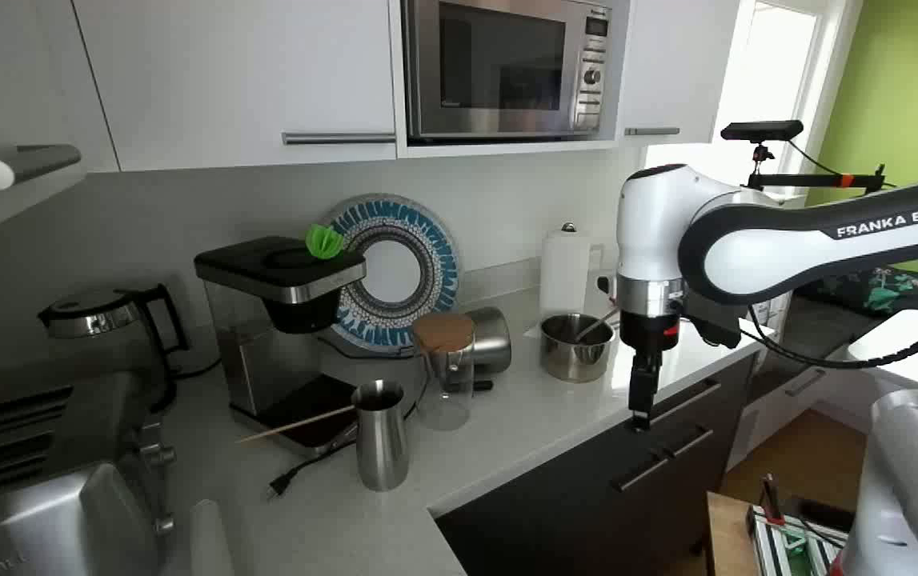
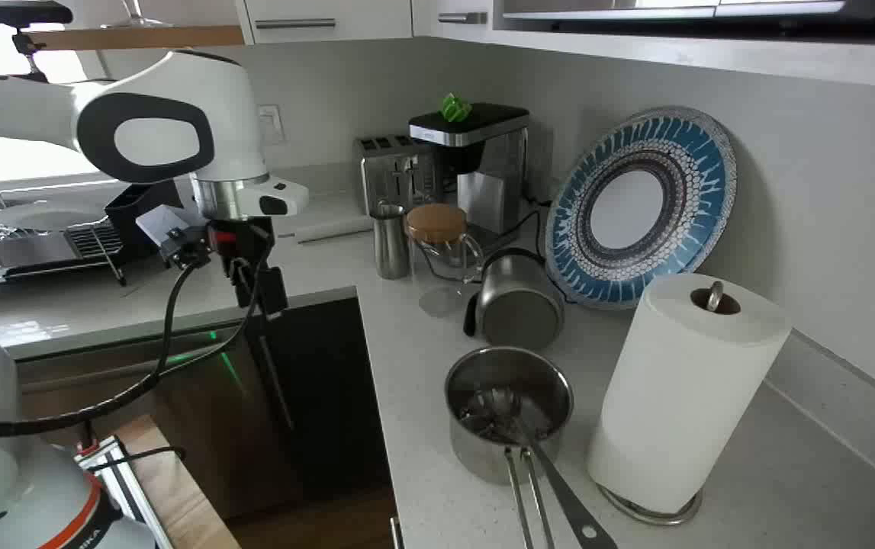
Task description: Pick up the clear jug and place it next to the dish rack on the kitchen counter
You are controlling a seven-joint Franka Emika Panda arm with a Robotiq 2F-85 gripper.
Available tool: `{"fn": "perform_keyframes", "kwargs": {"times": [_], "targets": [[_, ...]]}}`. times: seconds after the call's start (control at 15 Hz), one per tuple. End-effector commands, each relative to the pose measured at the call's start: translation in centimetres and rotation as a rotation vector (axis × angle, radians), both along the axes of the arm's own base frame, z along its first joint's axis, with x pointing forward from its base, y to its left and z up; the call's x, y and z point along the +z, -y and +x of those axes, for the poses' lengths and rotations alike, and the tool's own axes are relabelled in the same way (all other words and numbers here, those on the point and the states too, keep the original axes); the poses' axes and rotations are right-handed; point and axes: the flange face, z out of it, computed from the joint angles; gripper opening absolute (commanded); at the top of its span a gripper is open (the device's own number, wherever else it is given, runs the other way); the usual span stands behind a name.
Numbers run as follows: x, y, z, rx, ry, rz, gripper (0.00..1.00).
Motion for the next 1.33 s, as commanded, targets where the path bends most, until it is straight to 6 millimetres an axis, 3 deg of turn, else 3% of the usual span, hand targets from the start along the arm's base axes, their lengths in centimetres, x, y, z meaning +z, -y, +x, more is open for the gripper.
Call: {"fn": "perform_keyframes", "kwargs": {"times": [0.0,0.27,0.73,0.93,1.0,1.07,1.27], "targets": [[0.0,0.0,0.0,0.000,-0.001,0.000,1.00],[0.0,0.0,0.0,0.000,-0.002,0.000,1.00],[4.3,6.1,5.2,-0.231,0.379,-0.154,1.00],[6.0,7.6,7.6,-0.374,0.512,-0.148,1.00],[6.7,7.8,7.9,-0.378,0.553,-0.149,1.00],[6.2,7.4,6.6,-0.329,0.512,-0.142,1.00],[6.8,7.8,7.7,-0.360,0.544,-0.141,1.00]]}}
